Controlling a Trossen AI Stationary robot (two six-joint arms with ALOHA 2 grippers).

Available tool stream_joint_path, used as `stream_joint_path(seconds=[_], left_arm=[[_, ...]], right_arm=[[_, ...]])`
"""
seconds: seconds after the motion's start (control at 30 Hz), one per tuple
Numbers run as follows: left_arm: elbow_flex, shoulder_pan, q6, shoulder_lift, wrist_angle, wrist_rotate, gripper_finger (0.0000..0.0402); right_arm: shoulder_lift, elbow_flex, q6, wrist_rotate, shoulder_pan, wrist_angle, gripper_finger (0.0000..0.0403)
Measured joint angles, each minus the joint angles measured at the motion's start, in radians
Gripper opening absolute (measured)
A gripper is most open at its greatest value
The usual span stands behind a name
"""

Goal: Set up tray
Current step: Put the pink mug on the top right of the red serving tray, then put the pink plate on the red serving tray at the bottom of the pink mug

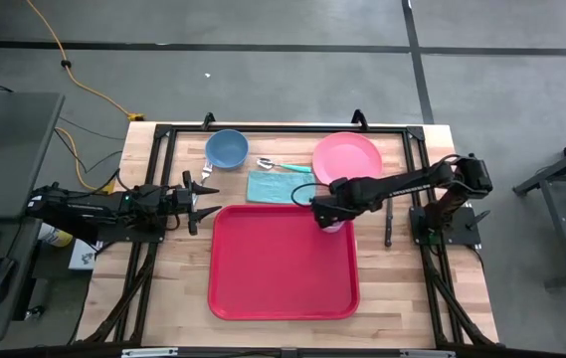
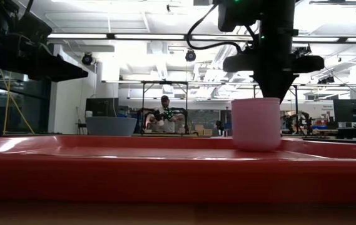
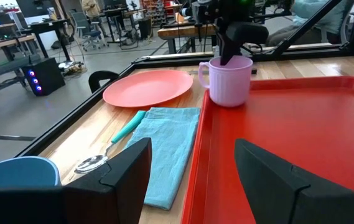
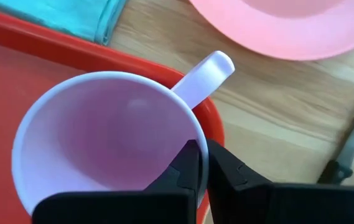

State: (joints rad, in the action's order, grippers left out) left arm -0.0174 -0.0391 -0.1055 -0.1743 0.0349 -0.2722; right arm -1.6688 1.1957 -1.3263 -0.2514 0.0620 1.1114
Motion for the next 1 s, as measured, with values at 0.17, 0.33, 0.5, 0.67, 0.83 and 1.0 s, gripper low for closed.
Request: stream_joint_path(seconds=[0.17, 0.33, 0.5, 0.67, 0.83, 1.0], left_arm=[[0.0, 0.0, -0.001, 0.0, 0.0, 0.0, 0.0262], [0.0, 0.0, -0.003, 0.0, 0.0, 0.0, 0.0262], [0.0, 0.0, -0.003, 0.0, 0.0, 0.0, 0.0262], [0.0, 0.0, -0.003, 0.0, 0.0, 0.001, 0.0262], [0.0, 0.0, -0.002, 0.0, 0.0, 0.001, 0.0262], [0.0, 0.0, -0.002, 0.0, 0.0, 0.002, 0.0262]], right_arm=[[0.001, 0.0, -0.004, 0.017, 0.003, 0.055, 0.0], [0.001, 0.0, -0.001, 0.016, 0.004, 0.038, 0.0], [0.001, 0.0, 0.027, 0.016, 0.004, 0.027, 0.0003], [0.002, 0.0, 0.073, 0.019, 0.006, 0.001, 0.0033], [0.015, 0.0, 0.078, 0.018, 0.006, -0.003, 0.0092], [0.055, -0.001, 0.078, 0.022, 0.006, 0.004, 0.0151]])
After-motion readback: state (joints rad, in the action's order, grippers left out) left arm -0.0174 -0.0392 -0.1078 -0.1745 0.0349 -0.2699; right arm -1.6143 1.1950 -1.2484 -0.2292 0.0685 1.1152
